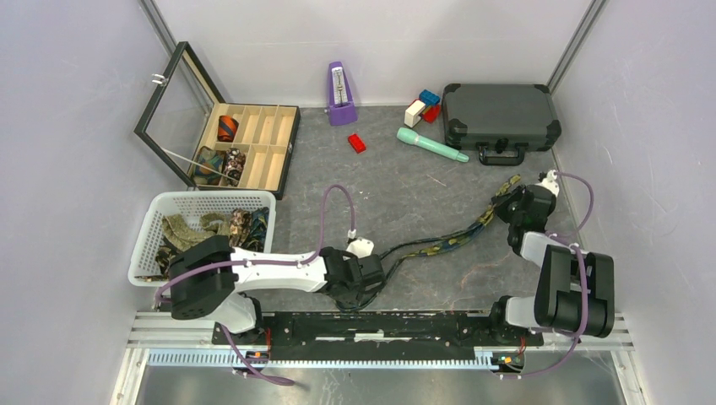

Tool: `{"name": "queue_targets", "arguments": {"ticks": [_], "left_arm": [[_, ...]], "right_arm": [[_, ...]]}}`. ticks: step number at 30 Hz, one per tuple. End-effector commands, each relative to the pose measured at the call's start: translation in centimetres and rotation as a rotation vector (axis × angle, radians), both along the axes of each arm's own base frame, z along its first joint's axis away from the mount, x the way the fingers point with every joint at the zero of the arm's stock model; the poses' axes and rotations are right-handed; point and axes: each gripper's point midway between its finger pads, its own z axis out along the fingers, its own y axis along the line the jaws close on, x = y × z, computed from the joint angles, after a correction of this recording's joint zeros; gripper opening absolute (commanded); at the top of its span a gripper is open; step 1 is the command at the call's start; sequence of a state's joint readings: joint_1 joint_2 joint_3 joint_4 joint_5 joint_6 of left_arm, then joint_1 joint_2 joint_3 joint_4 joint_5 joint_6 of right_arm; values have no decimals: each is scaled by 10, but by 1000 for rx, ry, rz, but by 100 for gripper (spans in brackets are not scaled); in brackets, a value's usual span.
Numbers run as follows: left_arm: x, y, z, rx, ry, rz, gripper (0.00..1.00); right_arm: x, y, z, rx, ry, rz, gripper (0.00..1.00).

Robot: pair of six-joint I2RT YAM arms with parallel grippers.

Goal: Roll the ties
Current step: Flatten out the tie at the center of the board.

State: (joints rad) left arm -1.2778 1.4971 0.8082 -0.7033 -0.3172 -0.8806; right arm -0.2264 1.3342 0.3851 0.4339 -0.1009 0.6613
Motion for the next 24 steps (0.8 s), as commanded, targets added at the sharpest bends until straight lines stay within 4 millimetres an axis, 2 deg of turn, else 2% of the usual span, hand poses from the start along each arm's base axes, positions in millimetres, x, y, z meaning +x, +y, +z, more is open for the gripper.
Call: {"name": "queue_targets", "arguments": {"ticks": [1, 2, 6, 9, 11, 15, 17, 20, 24], "left_arm": [[-2, 14, -5, 73, 2, 21, 57], [-2, 14, -5, 70, 2, 21, 55], [5, 18, 2, 87, -39, 17, 22], [20, 25, 13, 138, -122, 17, 3], [39, 31, 27, 196, -225, 28, 2], [84, 49, 80, 338, -515, 90, 2], [102, 55, 98, 379, -631, 113, 2], [116, 57, 103, 425, -718, 104, 2], [116, 53, 96, 461, -690, 73, 2]], "right_arm": [[28, -11, 26, -6, -67, -16, 0], [32, -11, 28, -3, -67, -15, 0], [43, -14, 37, -2, -77, -14, 0], [49, -15, 42, 1, -96, -7, 0], [52, -14, 47, 7, -127, 10, 0], [53, -7, 62, 46, -253, 46, 0], [52, -8, 67, 47, -311, 54, 0], [52, -9, 70, 59, -363, 67, 0], [48, -5, 58, 79, -360, 97, 0]]}}
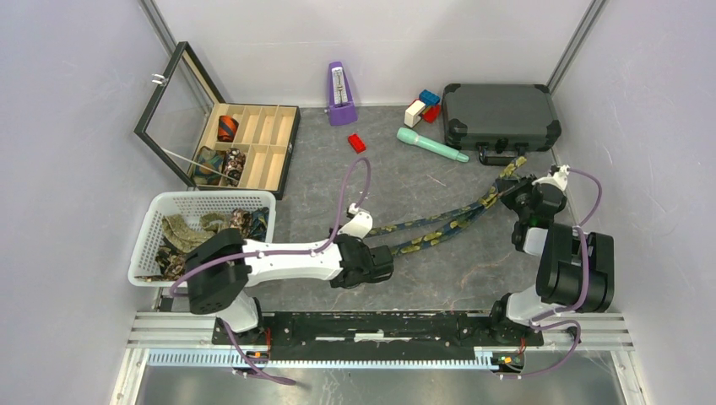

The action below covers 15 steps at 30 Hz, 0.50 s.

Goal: Roll the ties
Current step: Flatten out the tie at the center of the board.

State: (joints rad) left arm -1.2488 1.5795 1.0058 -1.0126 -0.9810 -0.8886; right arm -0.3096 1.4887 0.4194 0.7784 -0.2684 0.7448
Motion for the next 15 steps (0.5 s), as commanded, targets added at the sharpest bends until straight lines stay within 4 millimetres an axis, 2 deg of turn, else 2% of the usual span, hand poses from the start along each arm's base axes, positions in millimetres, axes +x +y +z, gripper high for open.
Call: {"name": "queue_targets", "arguments": {"ticks": [1, 4, 7, 11, 15], "left_arm": [[15, 2, 11, 106, -84, -15, 2], [3, 1, -10, 146, 15, -30, 2], [-10, 5, -14, 174, 31, -18, 4], [-25, -1, -26, 175, 102, -49, 13], [-36, -4, -31, 176, 128, -59, 32]], "right_arm": [[3, 7, 14, -2, -105, 55, 0], [-9, 11, -6, 13, -52, 61, 0], [-23, 16, -22, 22, -22, 65, 0], [-35, 15, -37, 43, 17, 49, 0], [-40, 13, -38, 55, 17, 40, 17]]}}
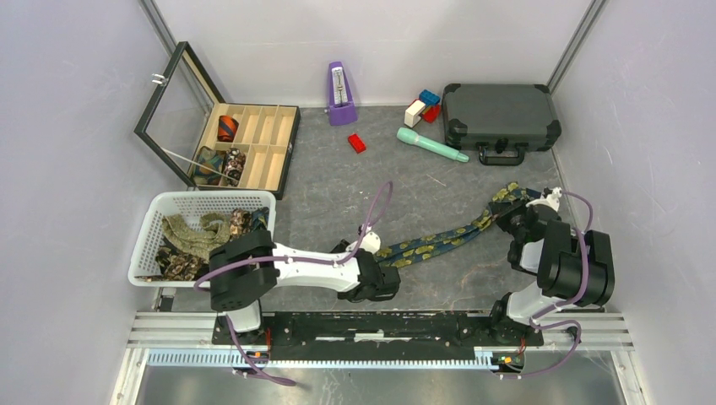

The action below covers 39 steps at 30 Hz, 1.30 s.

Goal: Roll the ties
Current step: Flatten out the tie at the center of the board.

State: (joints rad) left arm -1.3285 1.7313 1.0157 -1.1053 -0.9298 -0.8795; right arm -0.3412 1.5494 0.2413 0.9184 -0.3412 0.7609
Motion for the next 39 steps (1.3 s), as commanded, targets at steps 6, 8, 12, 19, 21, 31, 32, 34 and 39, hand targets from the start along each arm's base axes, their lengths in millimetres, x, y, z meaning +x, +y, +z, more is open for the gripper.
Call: {"name": "queue_targets", "arguments": {"ticks": [6, 8, 12, 19, 21, 31, 32, 34, 39], "left_arm": [[-23, -15, 11, -62, 20, 17, 73], [-28, -20, 17, -79, 29, 13, 78], [-42, -31, 26, -138, 82, 20, 82], [-75, -82, 17, -475, 264, -23, 81], [-79, -89, 12, -544, 293, -42, 77], [-90, -99, -19, -693, 330, 67, 46], [-89, -101, -22, -719, 326, 83, 42], [-86, -102, -31, -758, 324, 119, 35], [-76, -104, -45, -874, 322, 188, 25]], "right_arm": [[-3, -6, 14, -41, -32, -6, 58], [-8, -9, 11, -61, 5, -21, 68], [-24, -17, 7, -103, 83, -71, 82], [-51, -36, 10, -217, 206, -156, 98], [-60, -46, 13, -266, 236, -200, 98], [-30, 19, 79, -492, 106, 82, 89], [-25, 42, 84, -511, 84, 158, 88], [-19, 82, 91, -520, 34, 301, 85], [-15, 179, 91, -518, -44, 690, 76]]}}
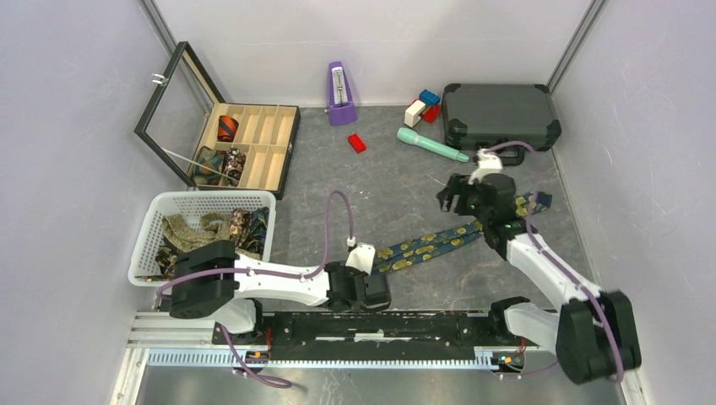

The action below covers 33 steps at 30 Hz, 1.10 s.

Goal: Roll the ties
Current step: Flatten out the tie at the center of the board.

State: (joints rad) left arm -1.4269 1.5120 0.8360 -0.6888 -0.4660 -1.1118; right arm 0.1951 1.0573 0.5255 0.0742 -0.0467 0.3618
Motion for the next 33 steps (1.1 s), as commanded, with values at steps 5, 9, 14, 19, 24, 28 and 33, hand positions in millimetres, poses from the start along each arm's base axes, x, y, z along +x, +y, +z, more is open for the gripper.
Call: {"name": "queue_targets", "arguments": {"ticks": [5, 9, 14, 19, 24, 28, 33], "left_arm": [[18, -21, -10, -275, 38, 208, 17], [22, -14, -18, -288, 57, 248, 13], [25, 0, -25, -275, 51, 282, 13], [32, 11, -31, -263, 45, 301, 12], [40, 19, -30, -254, 22, 312, 11], [46, 21, -31, -266, 10, 310, 11], [53, 19, -30, -261, -7, 300, 10]], "right_arm": [[-5, 132, -22, -84, 100, 536, 70], [-16, 176, -42, -108, 168, 674, 61], [-39, 209, -74, -124, 272, 778, 52], [-61, 228, -99, -151, 333, 854, 45], [-75, 225, -113, -174, 368, 867, 36], [-90, 218, -120, -176, 389, 874, 31], [-106, 211, -124, -174, 409, 882, 27]]}}
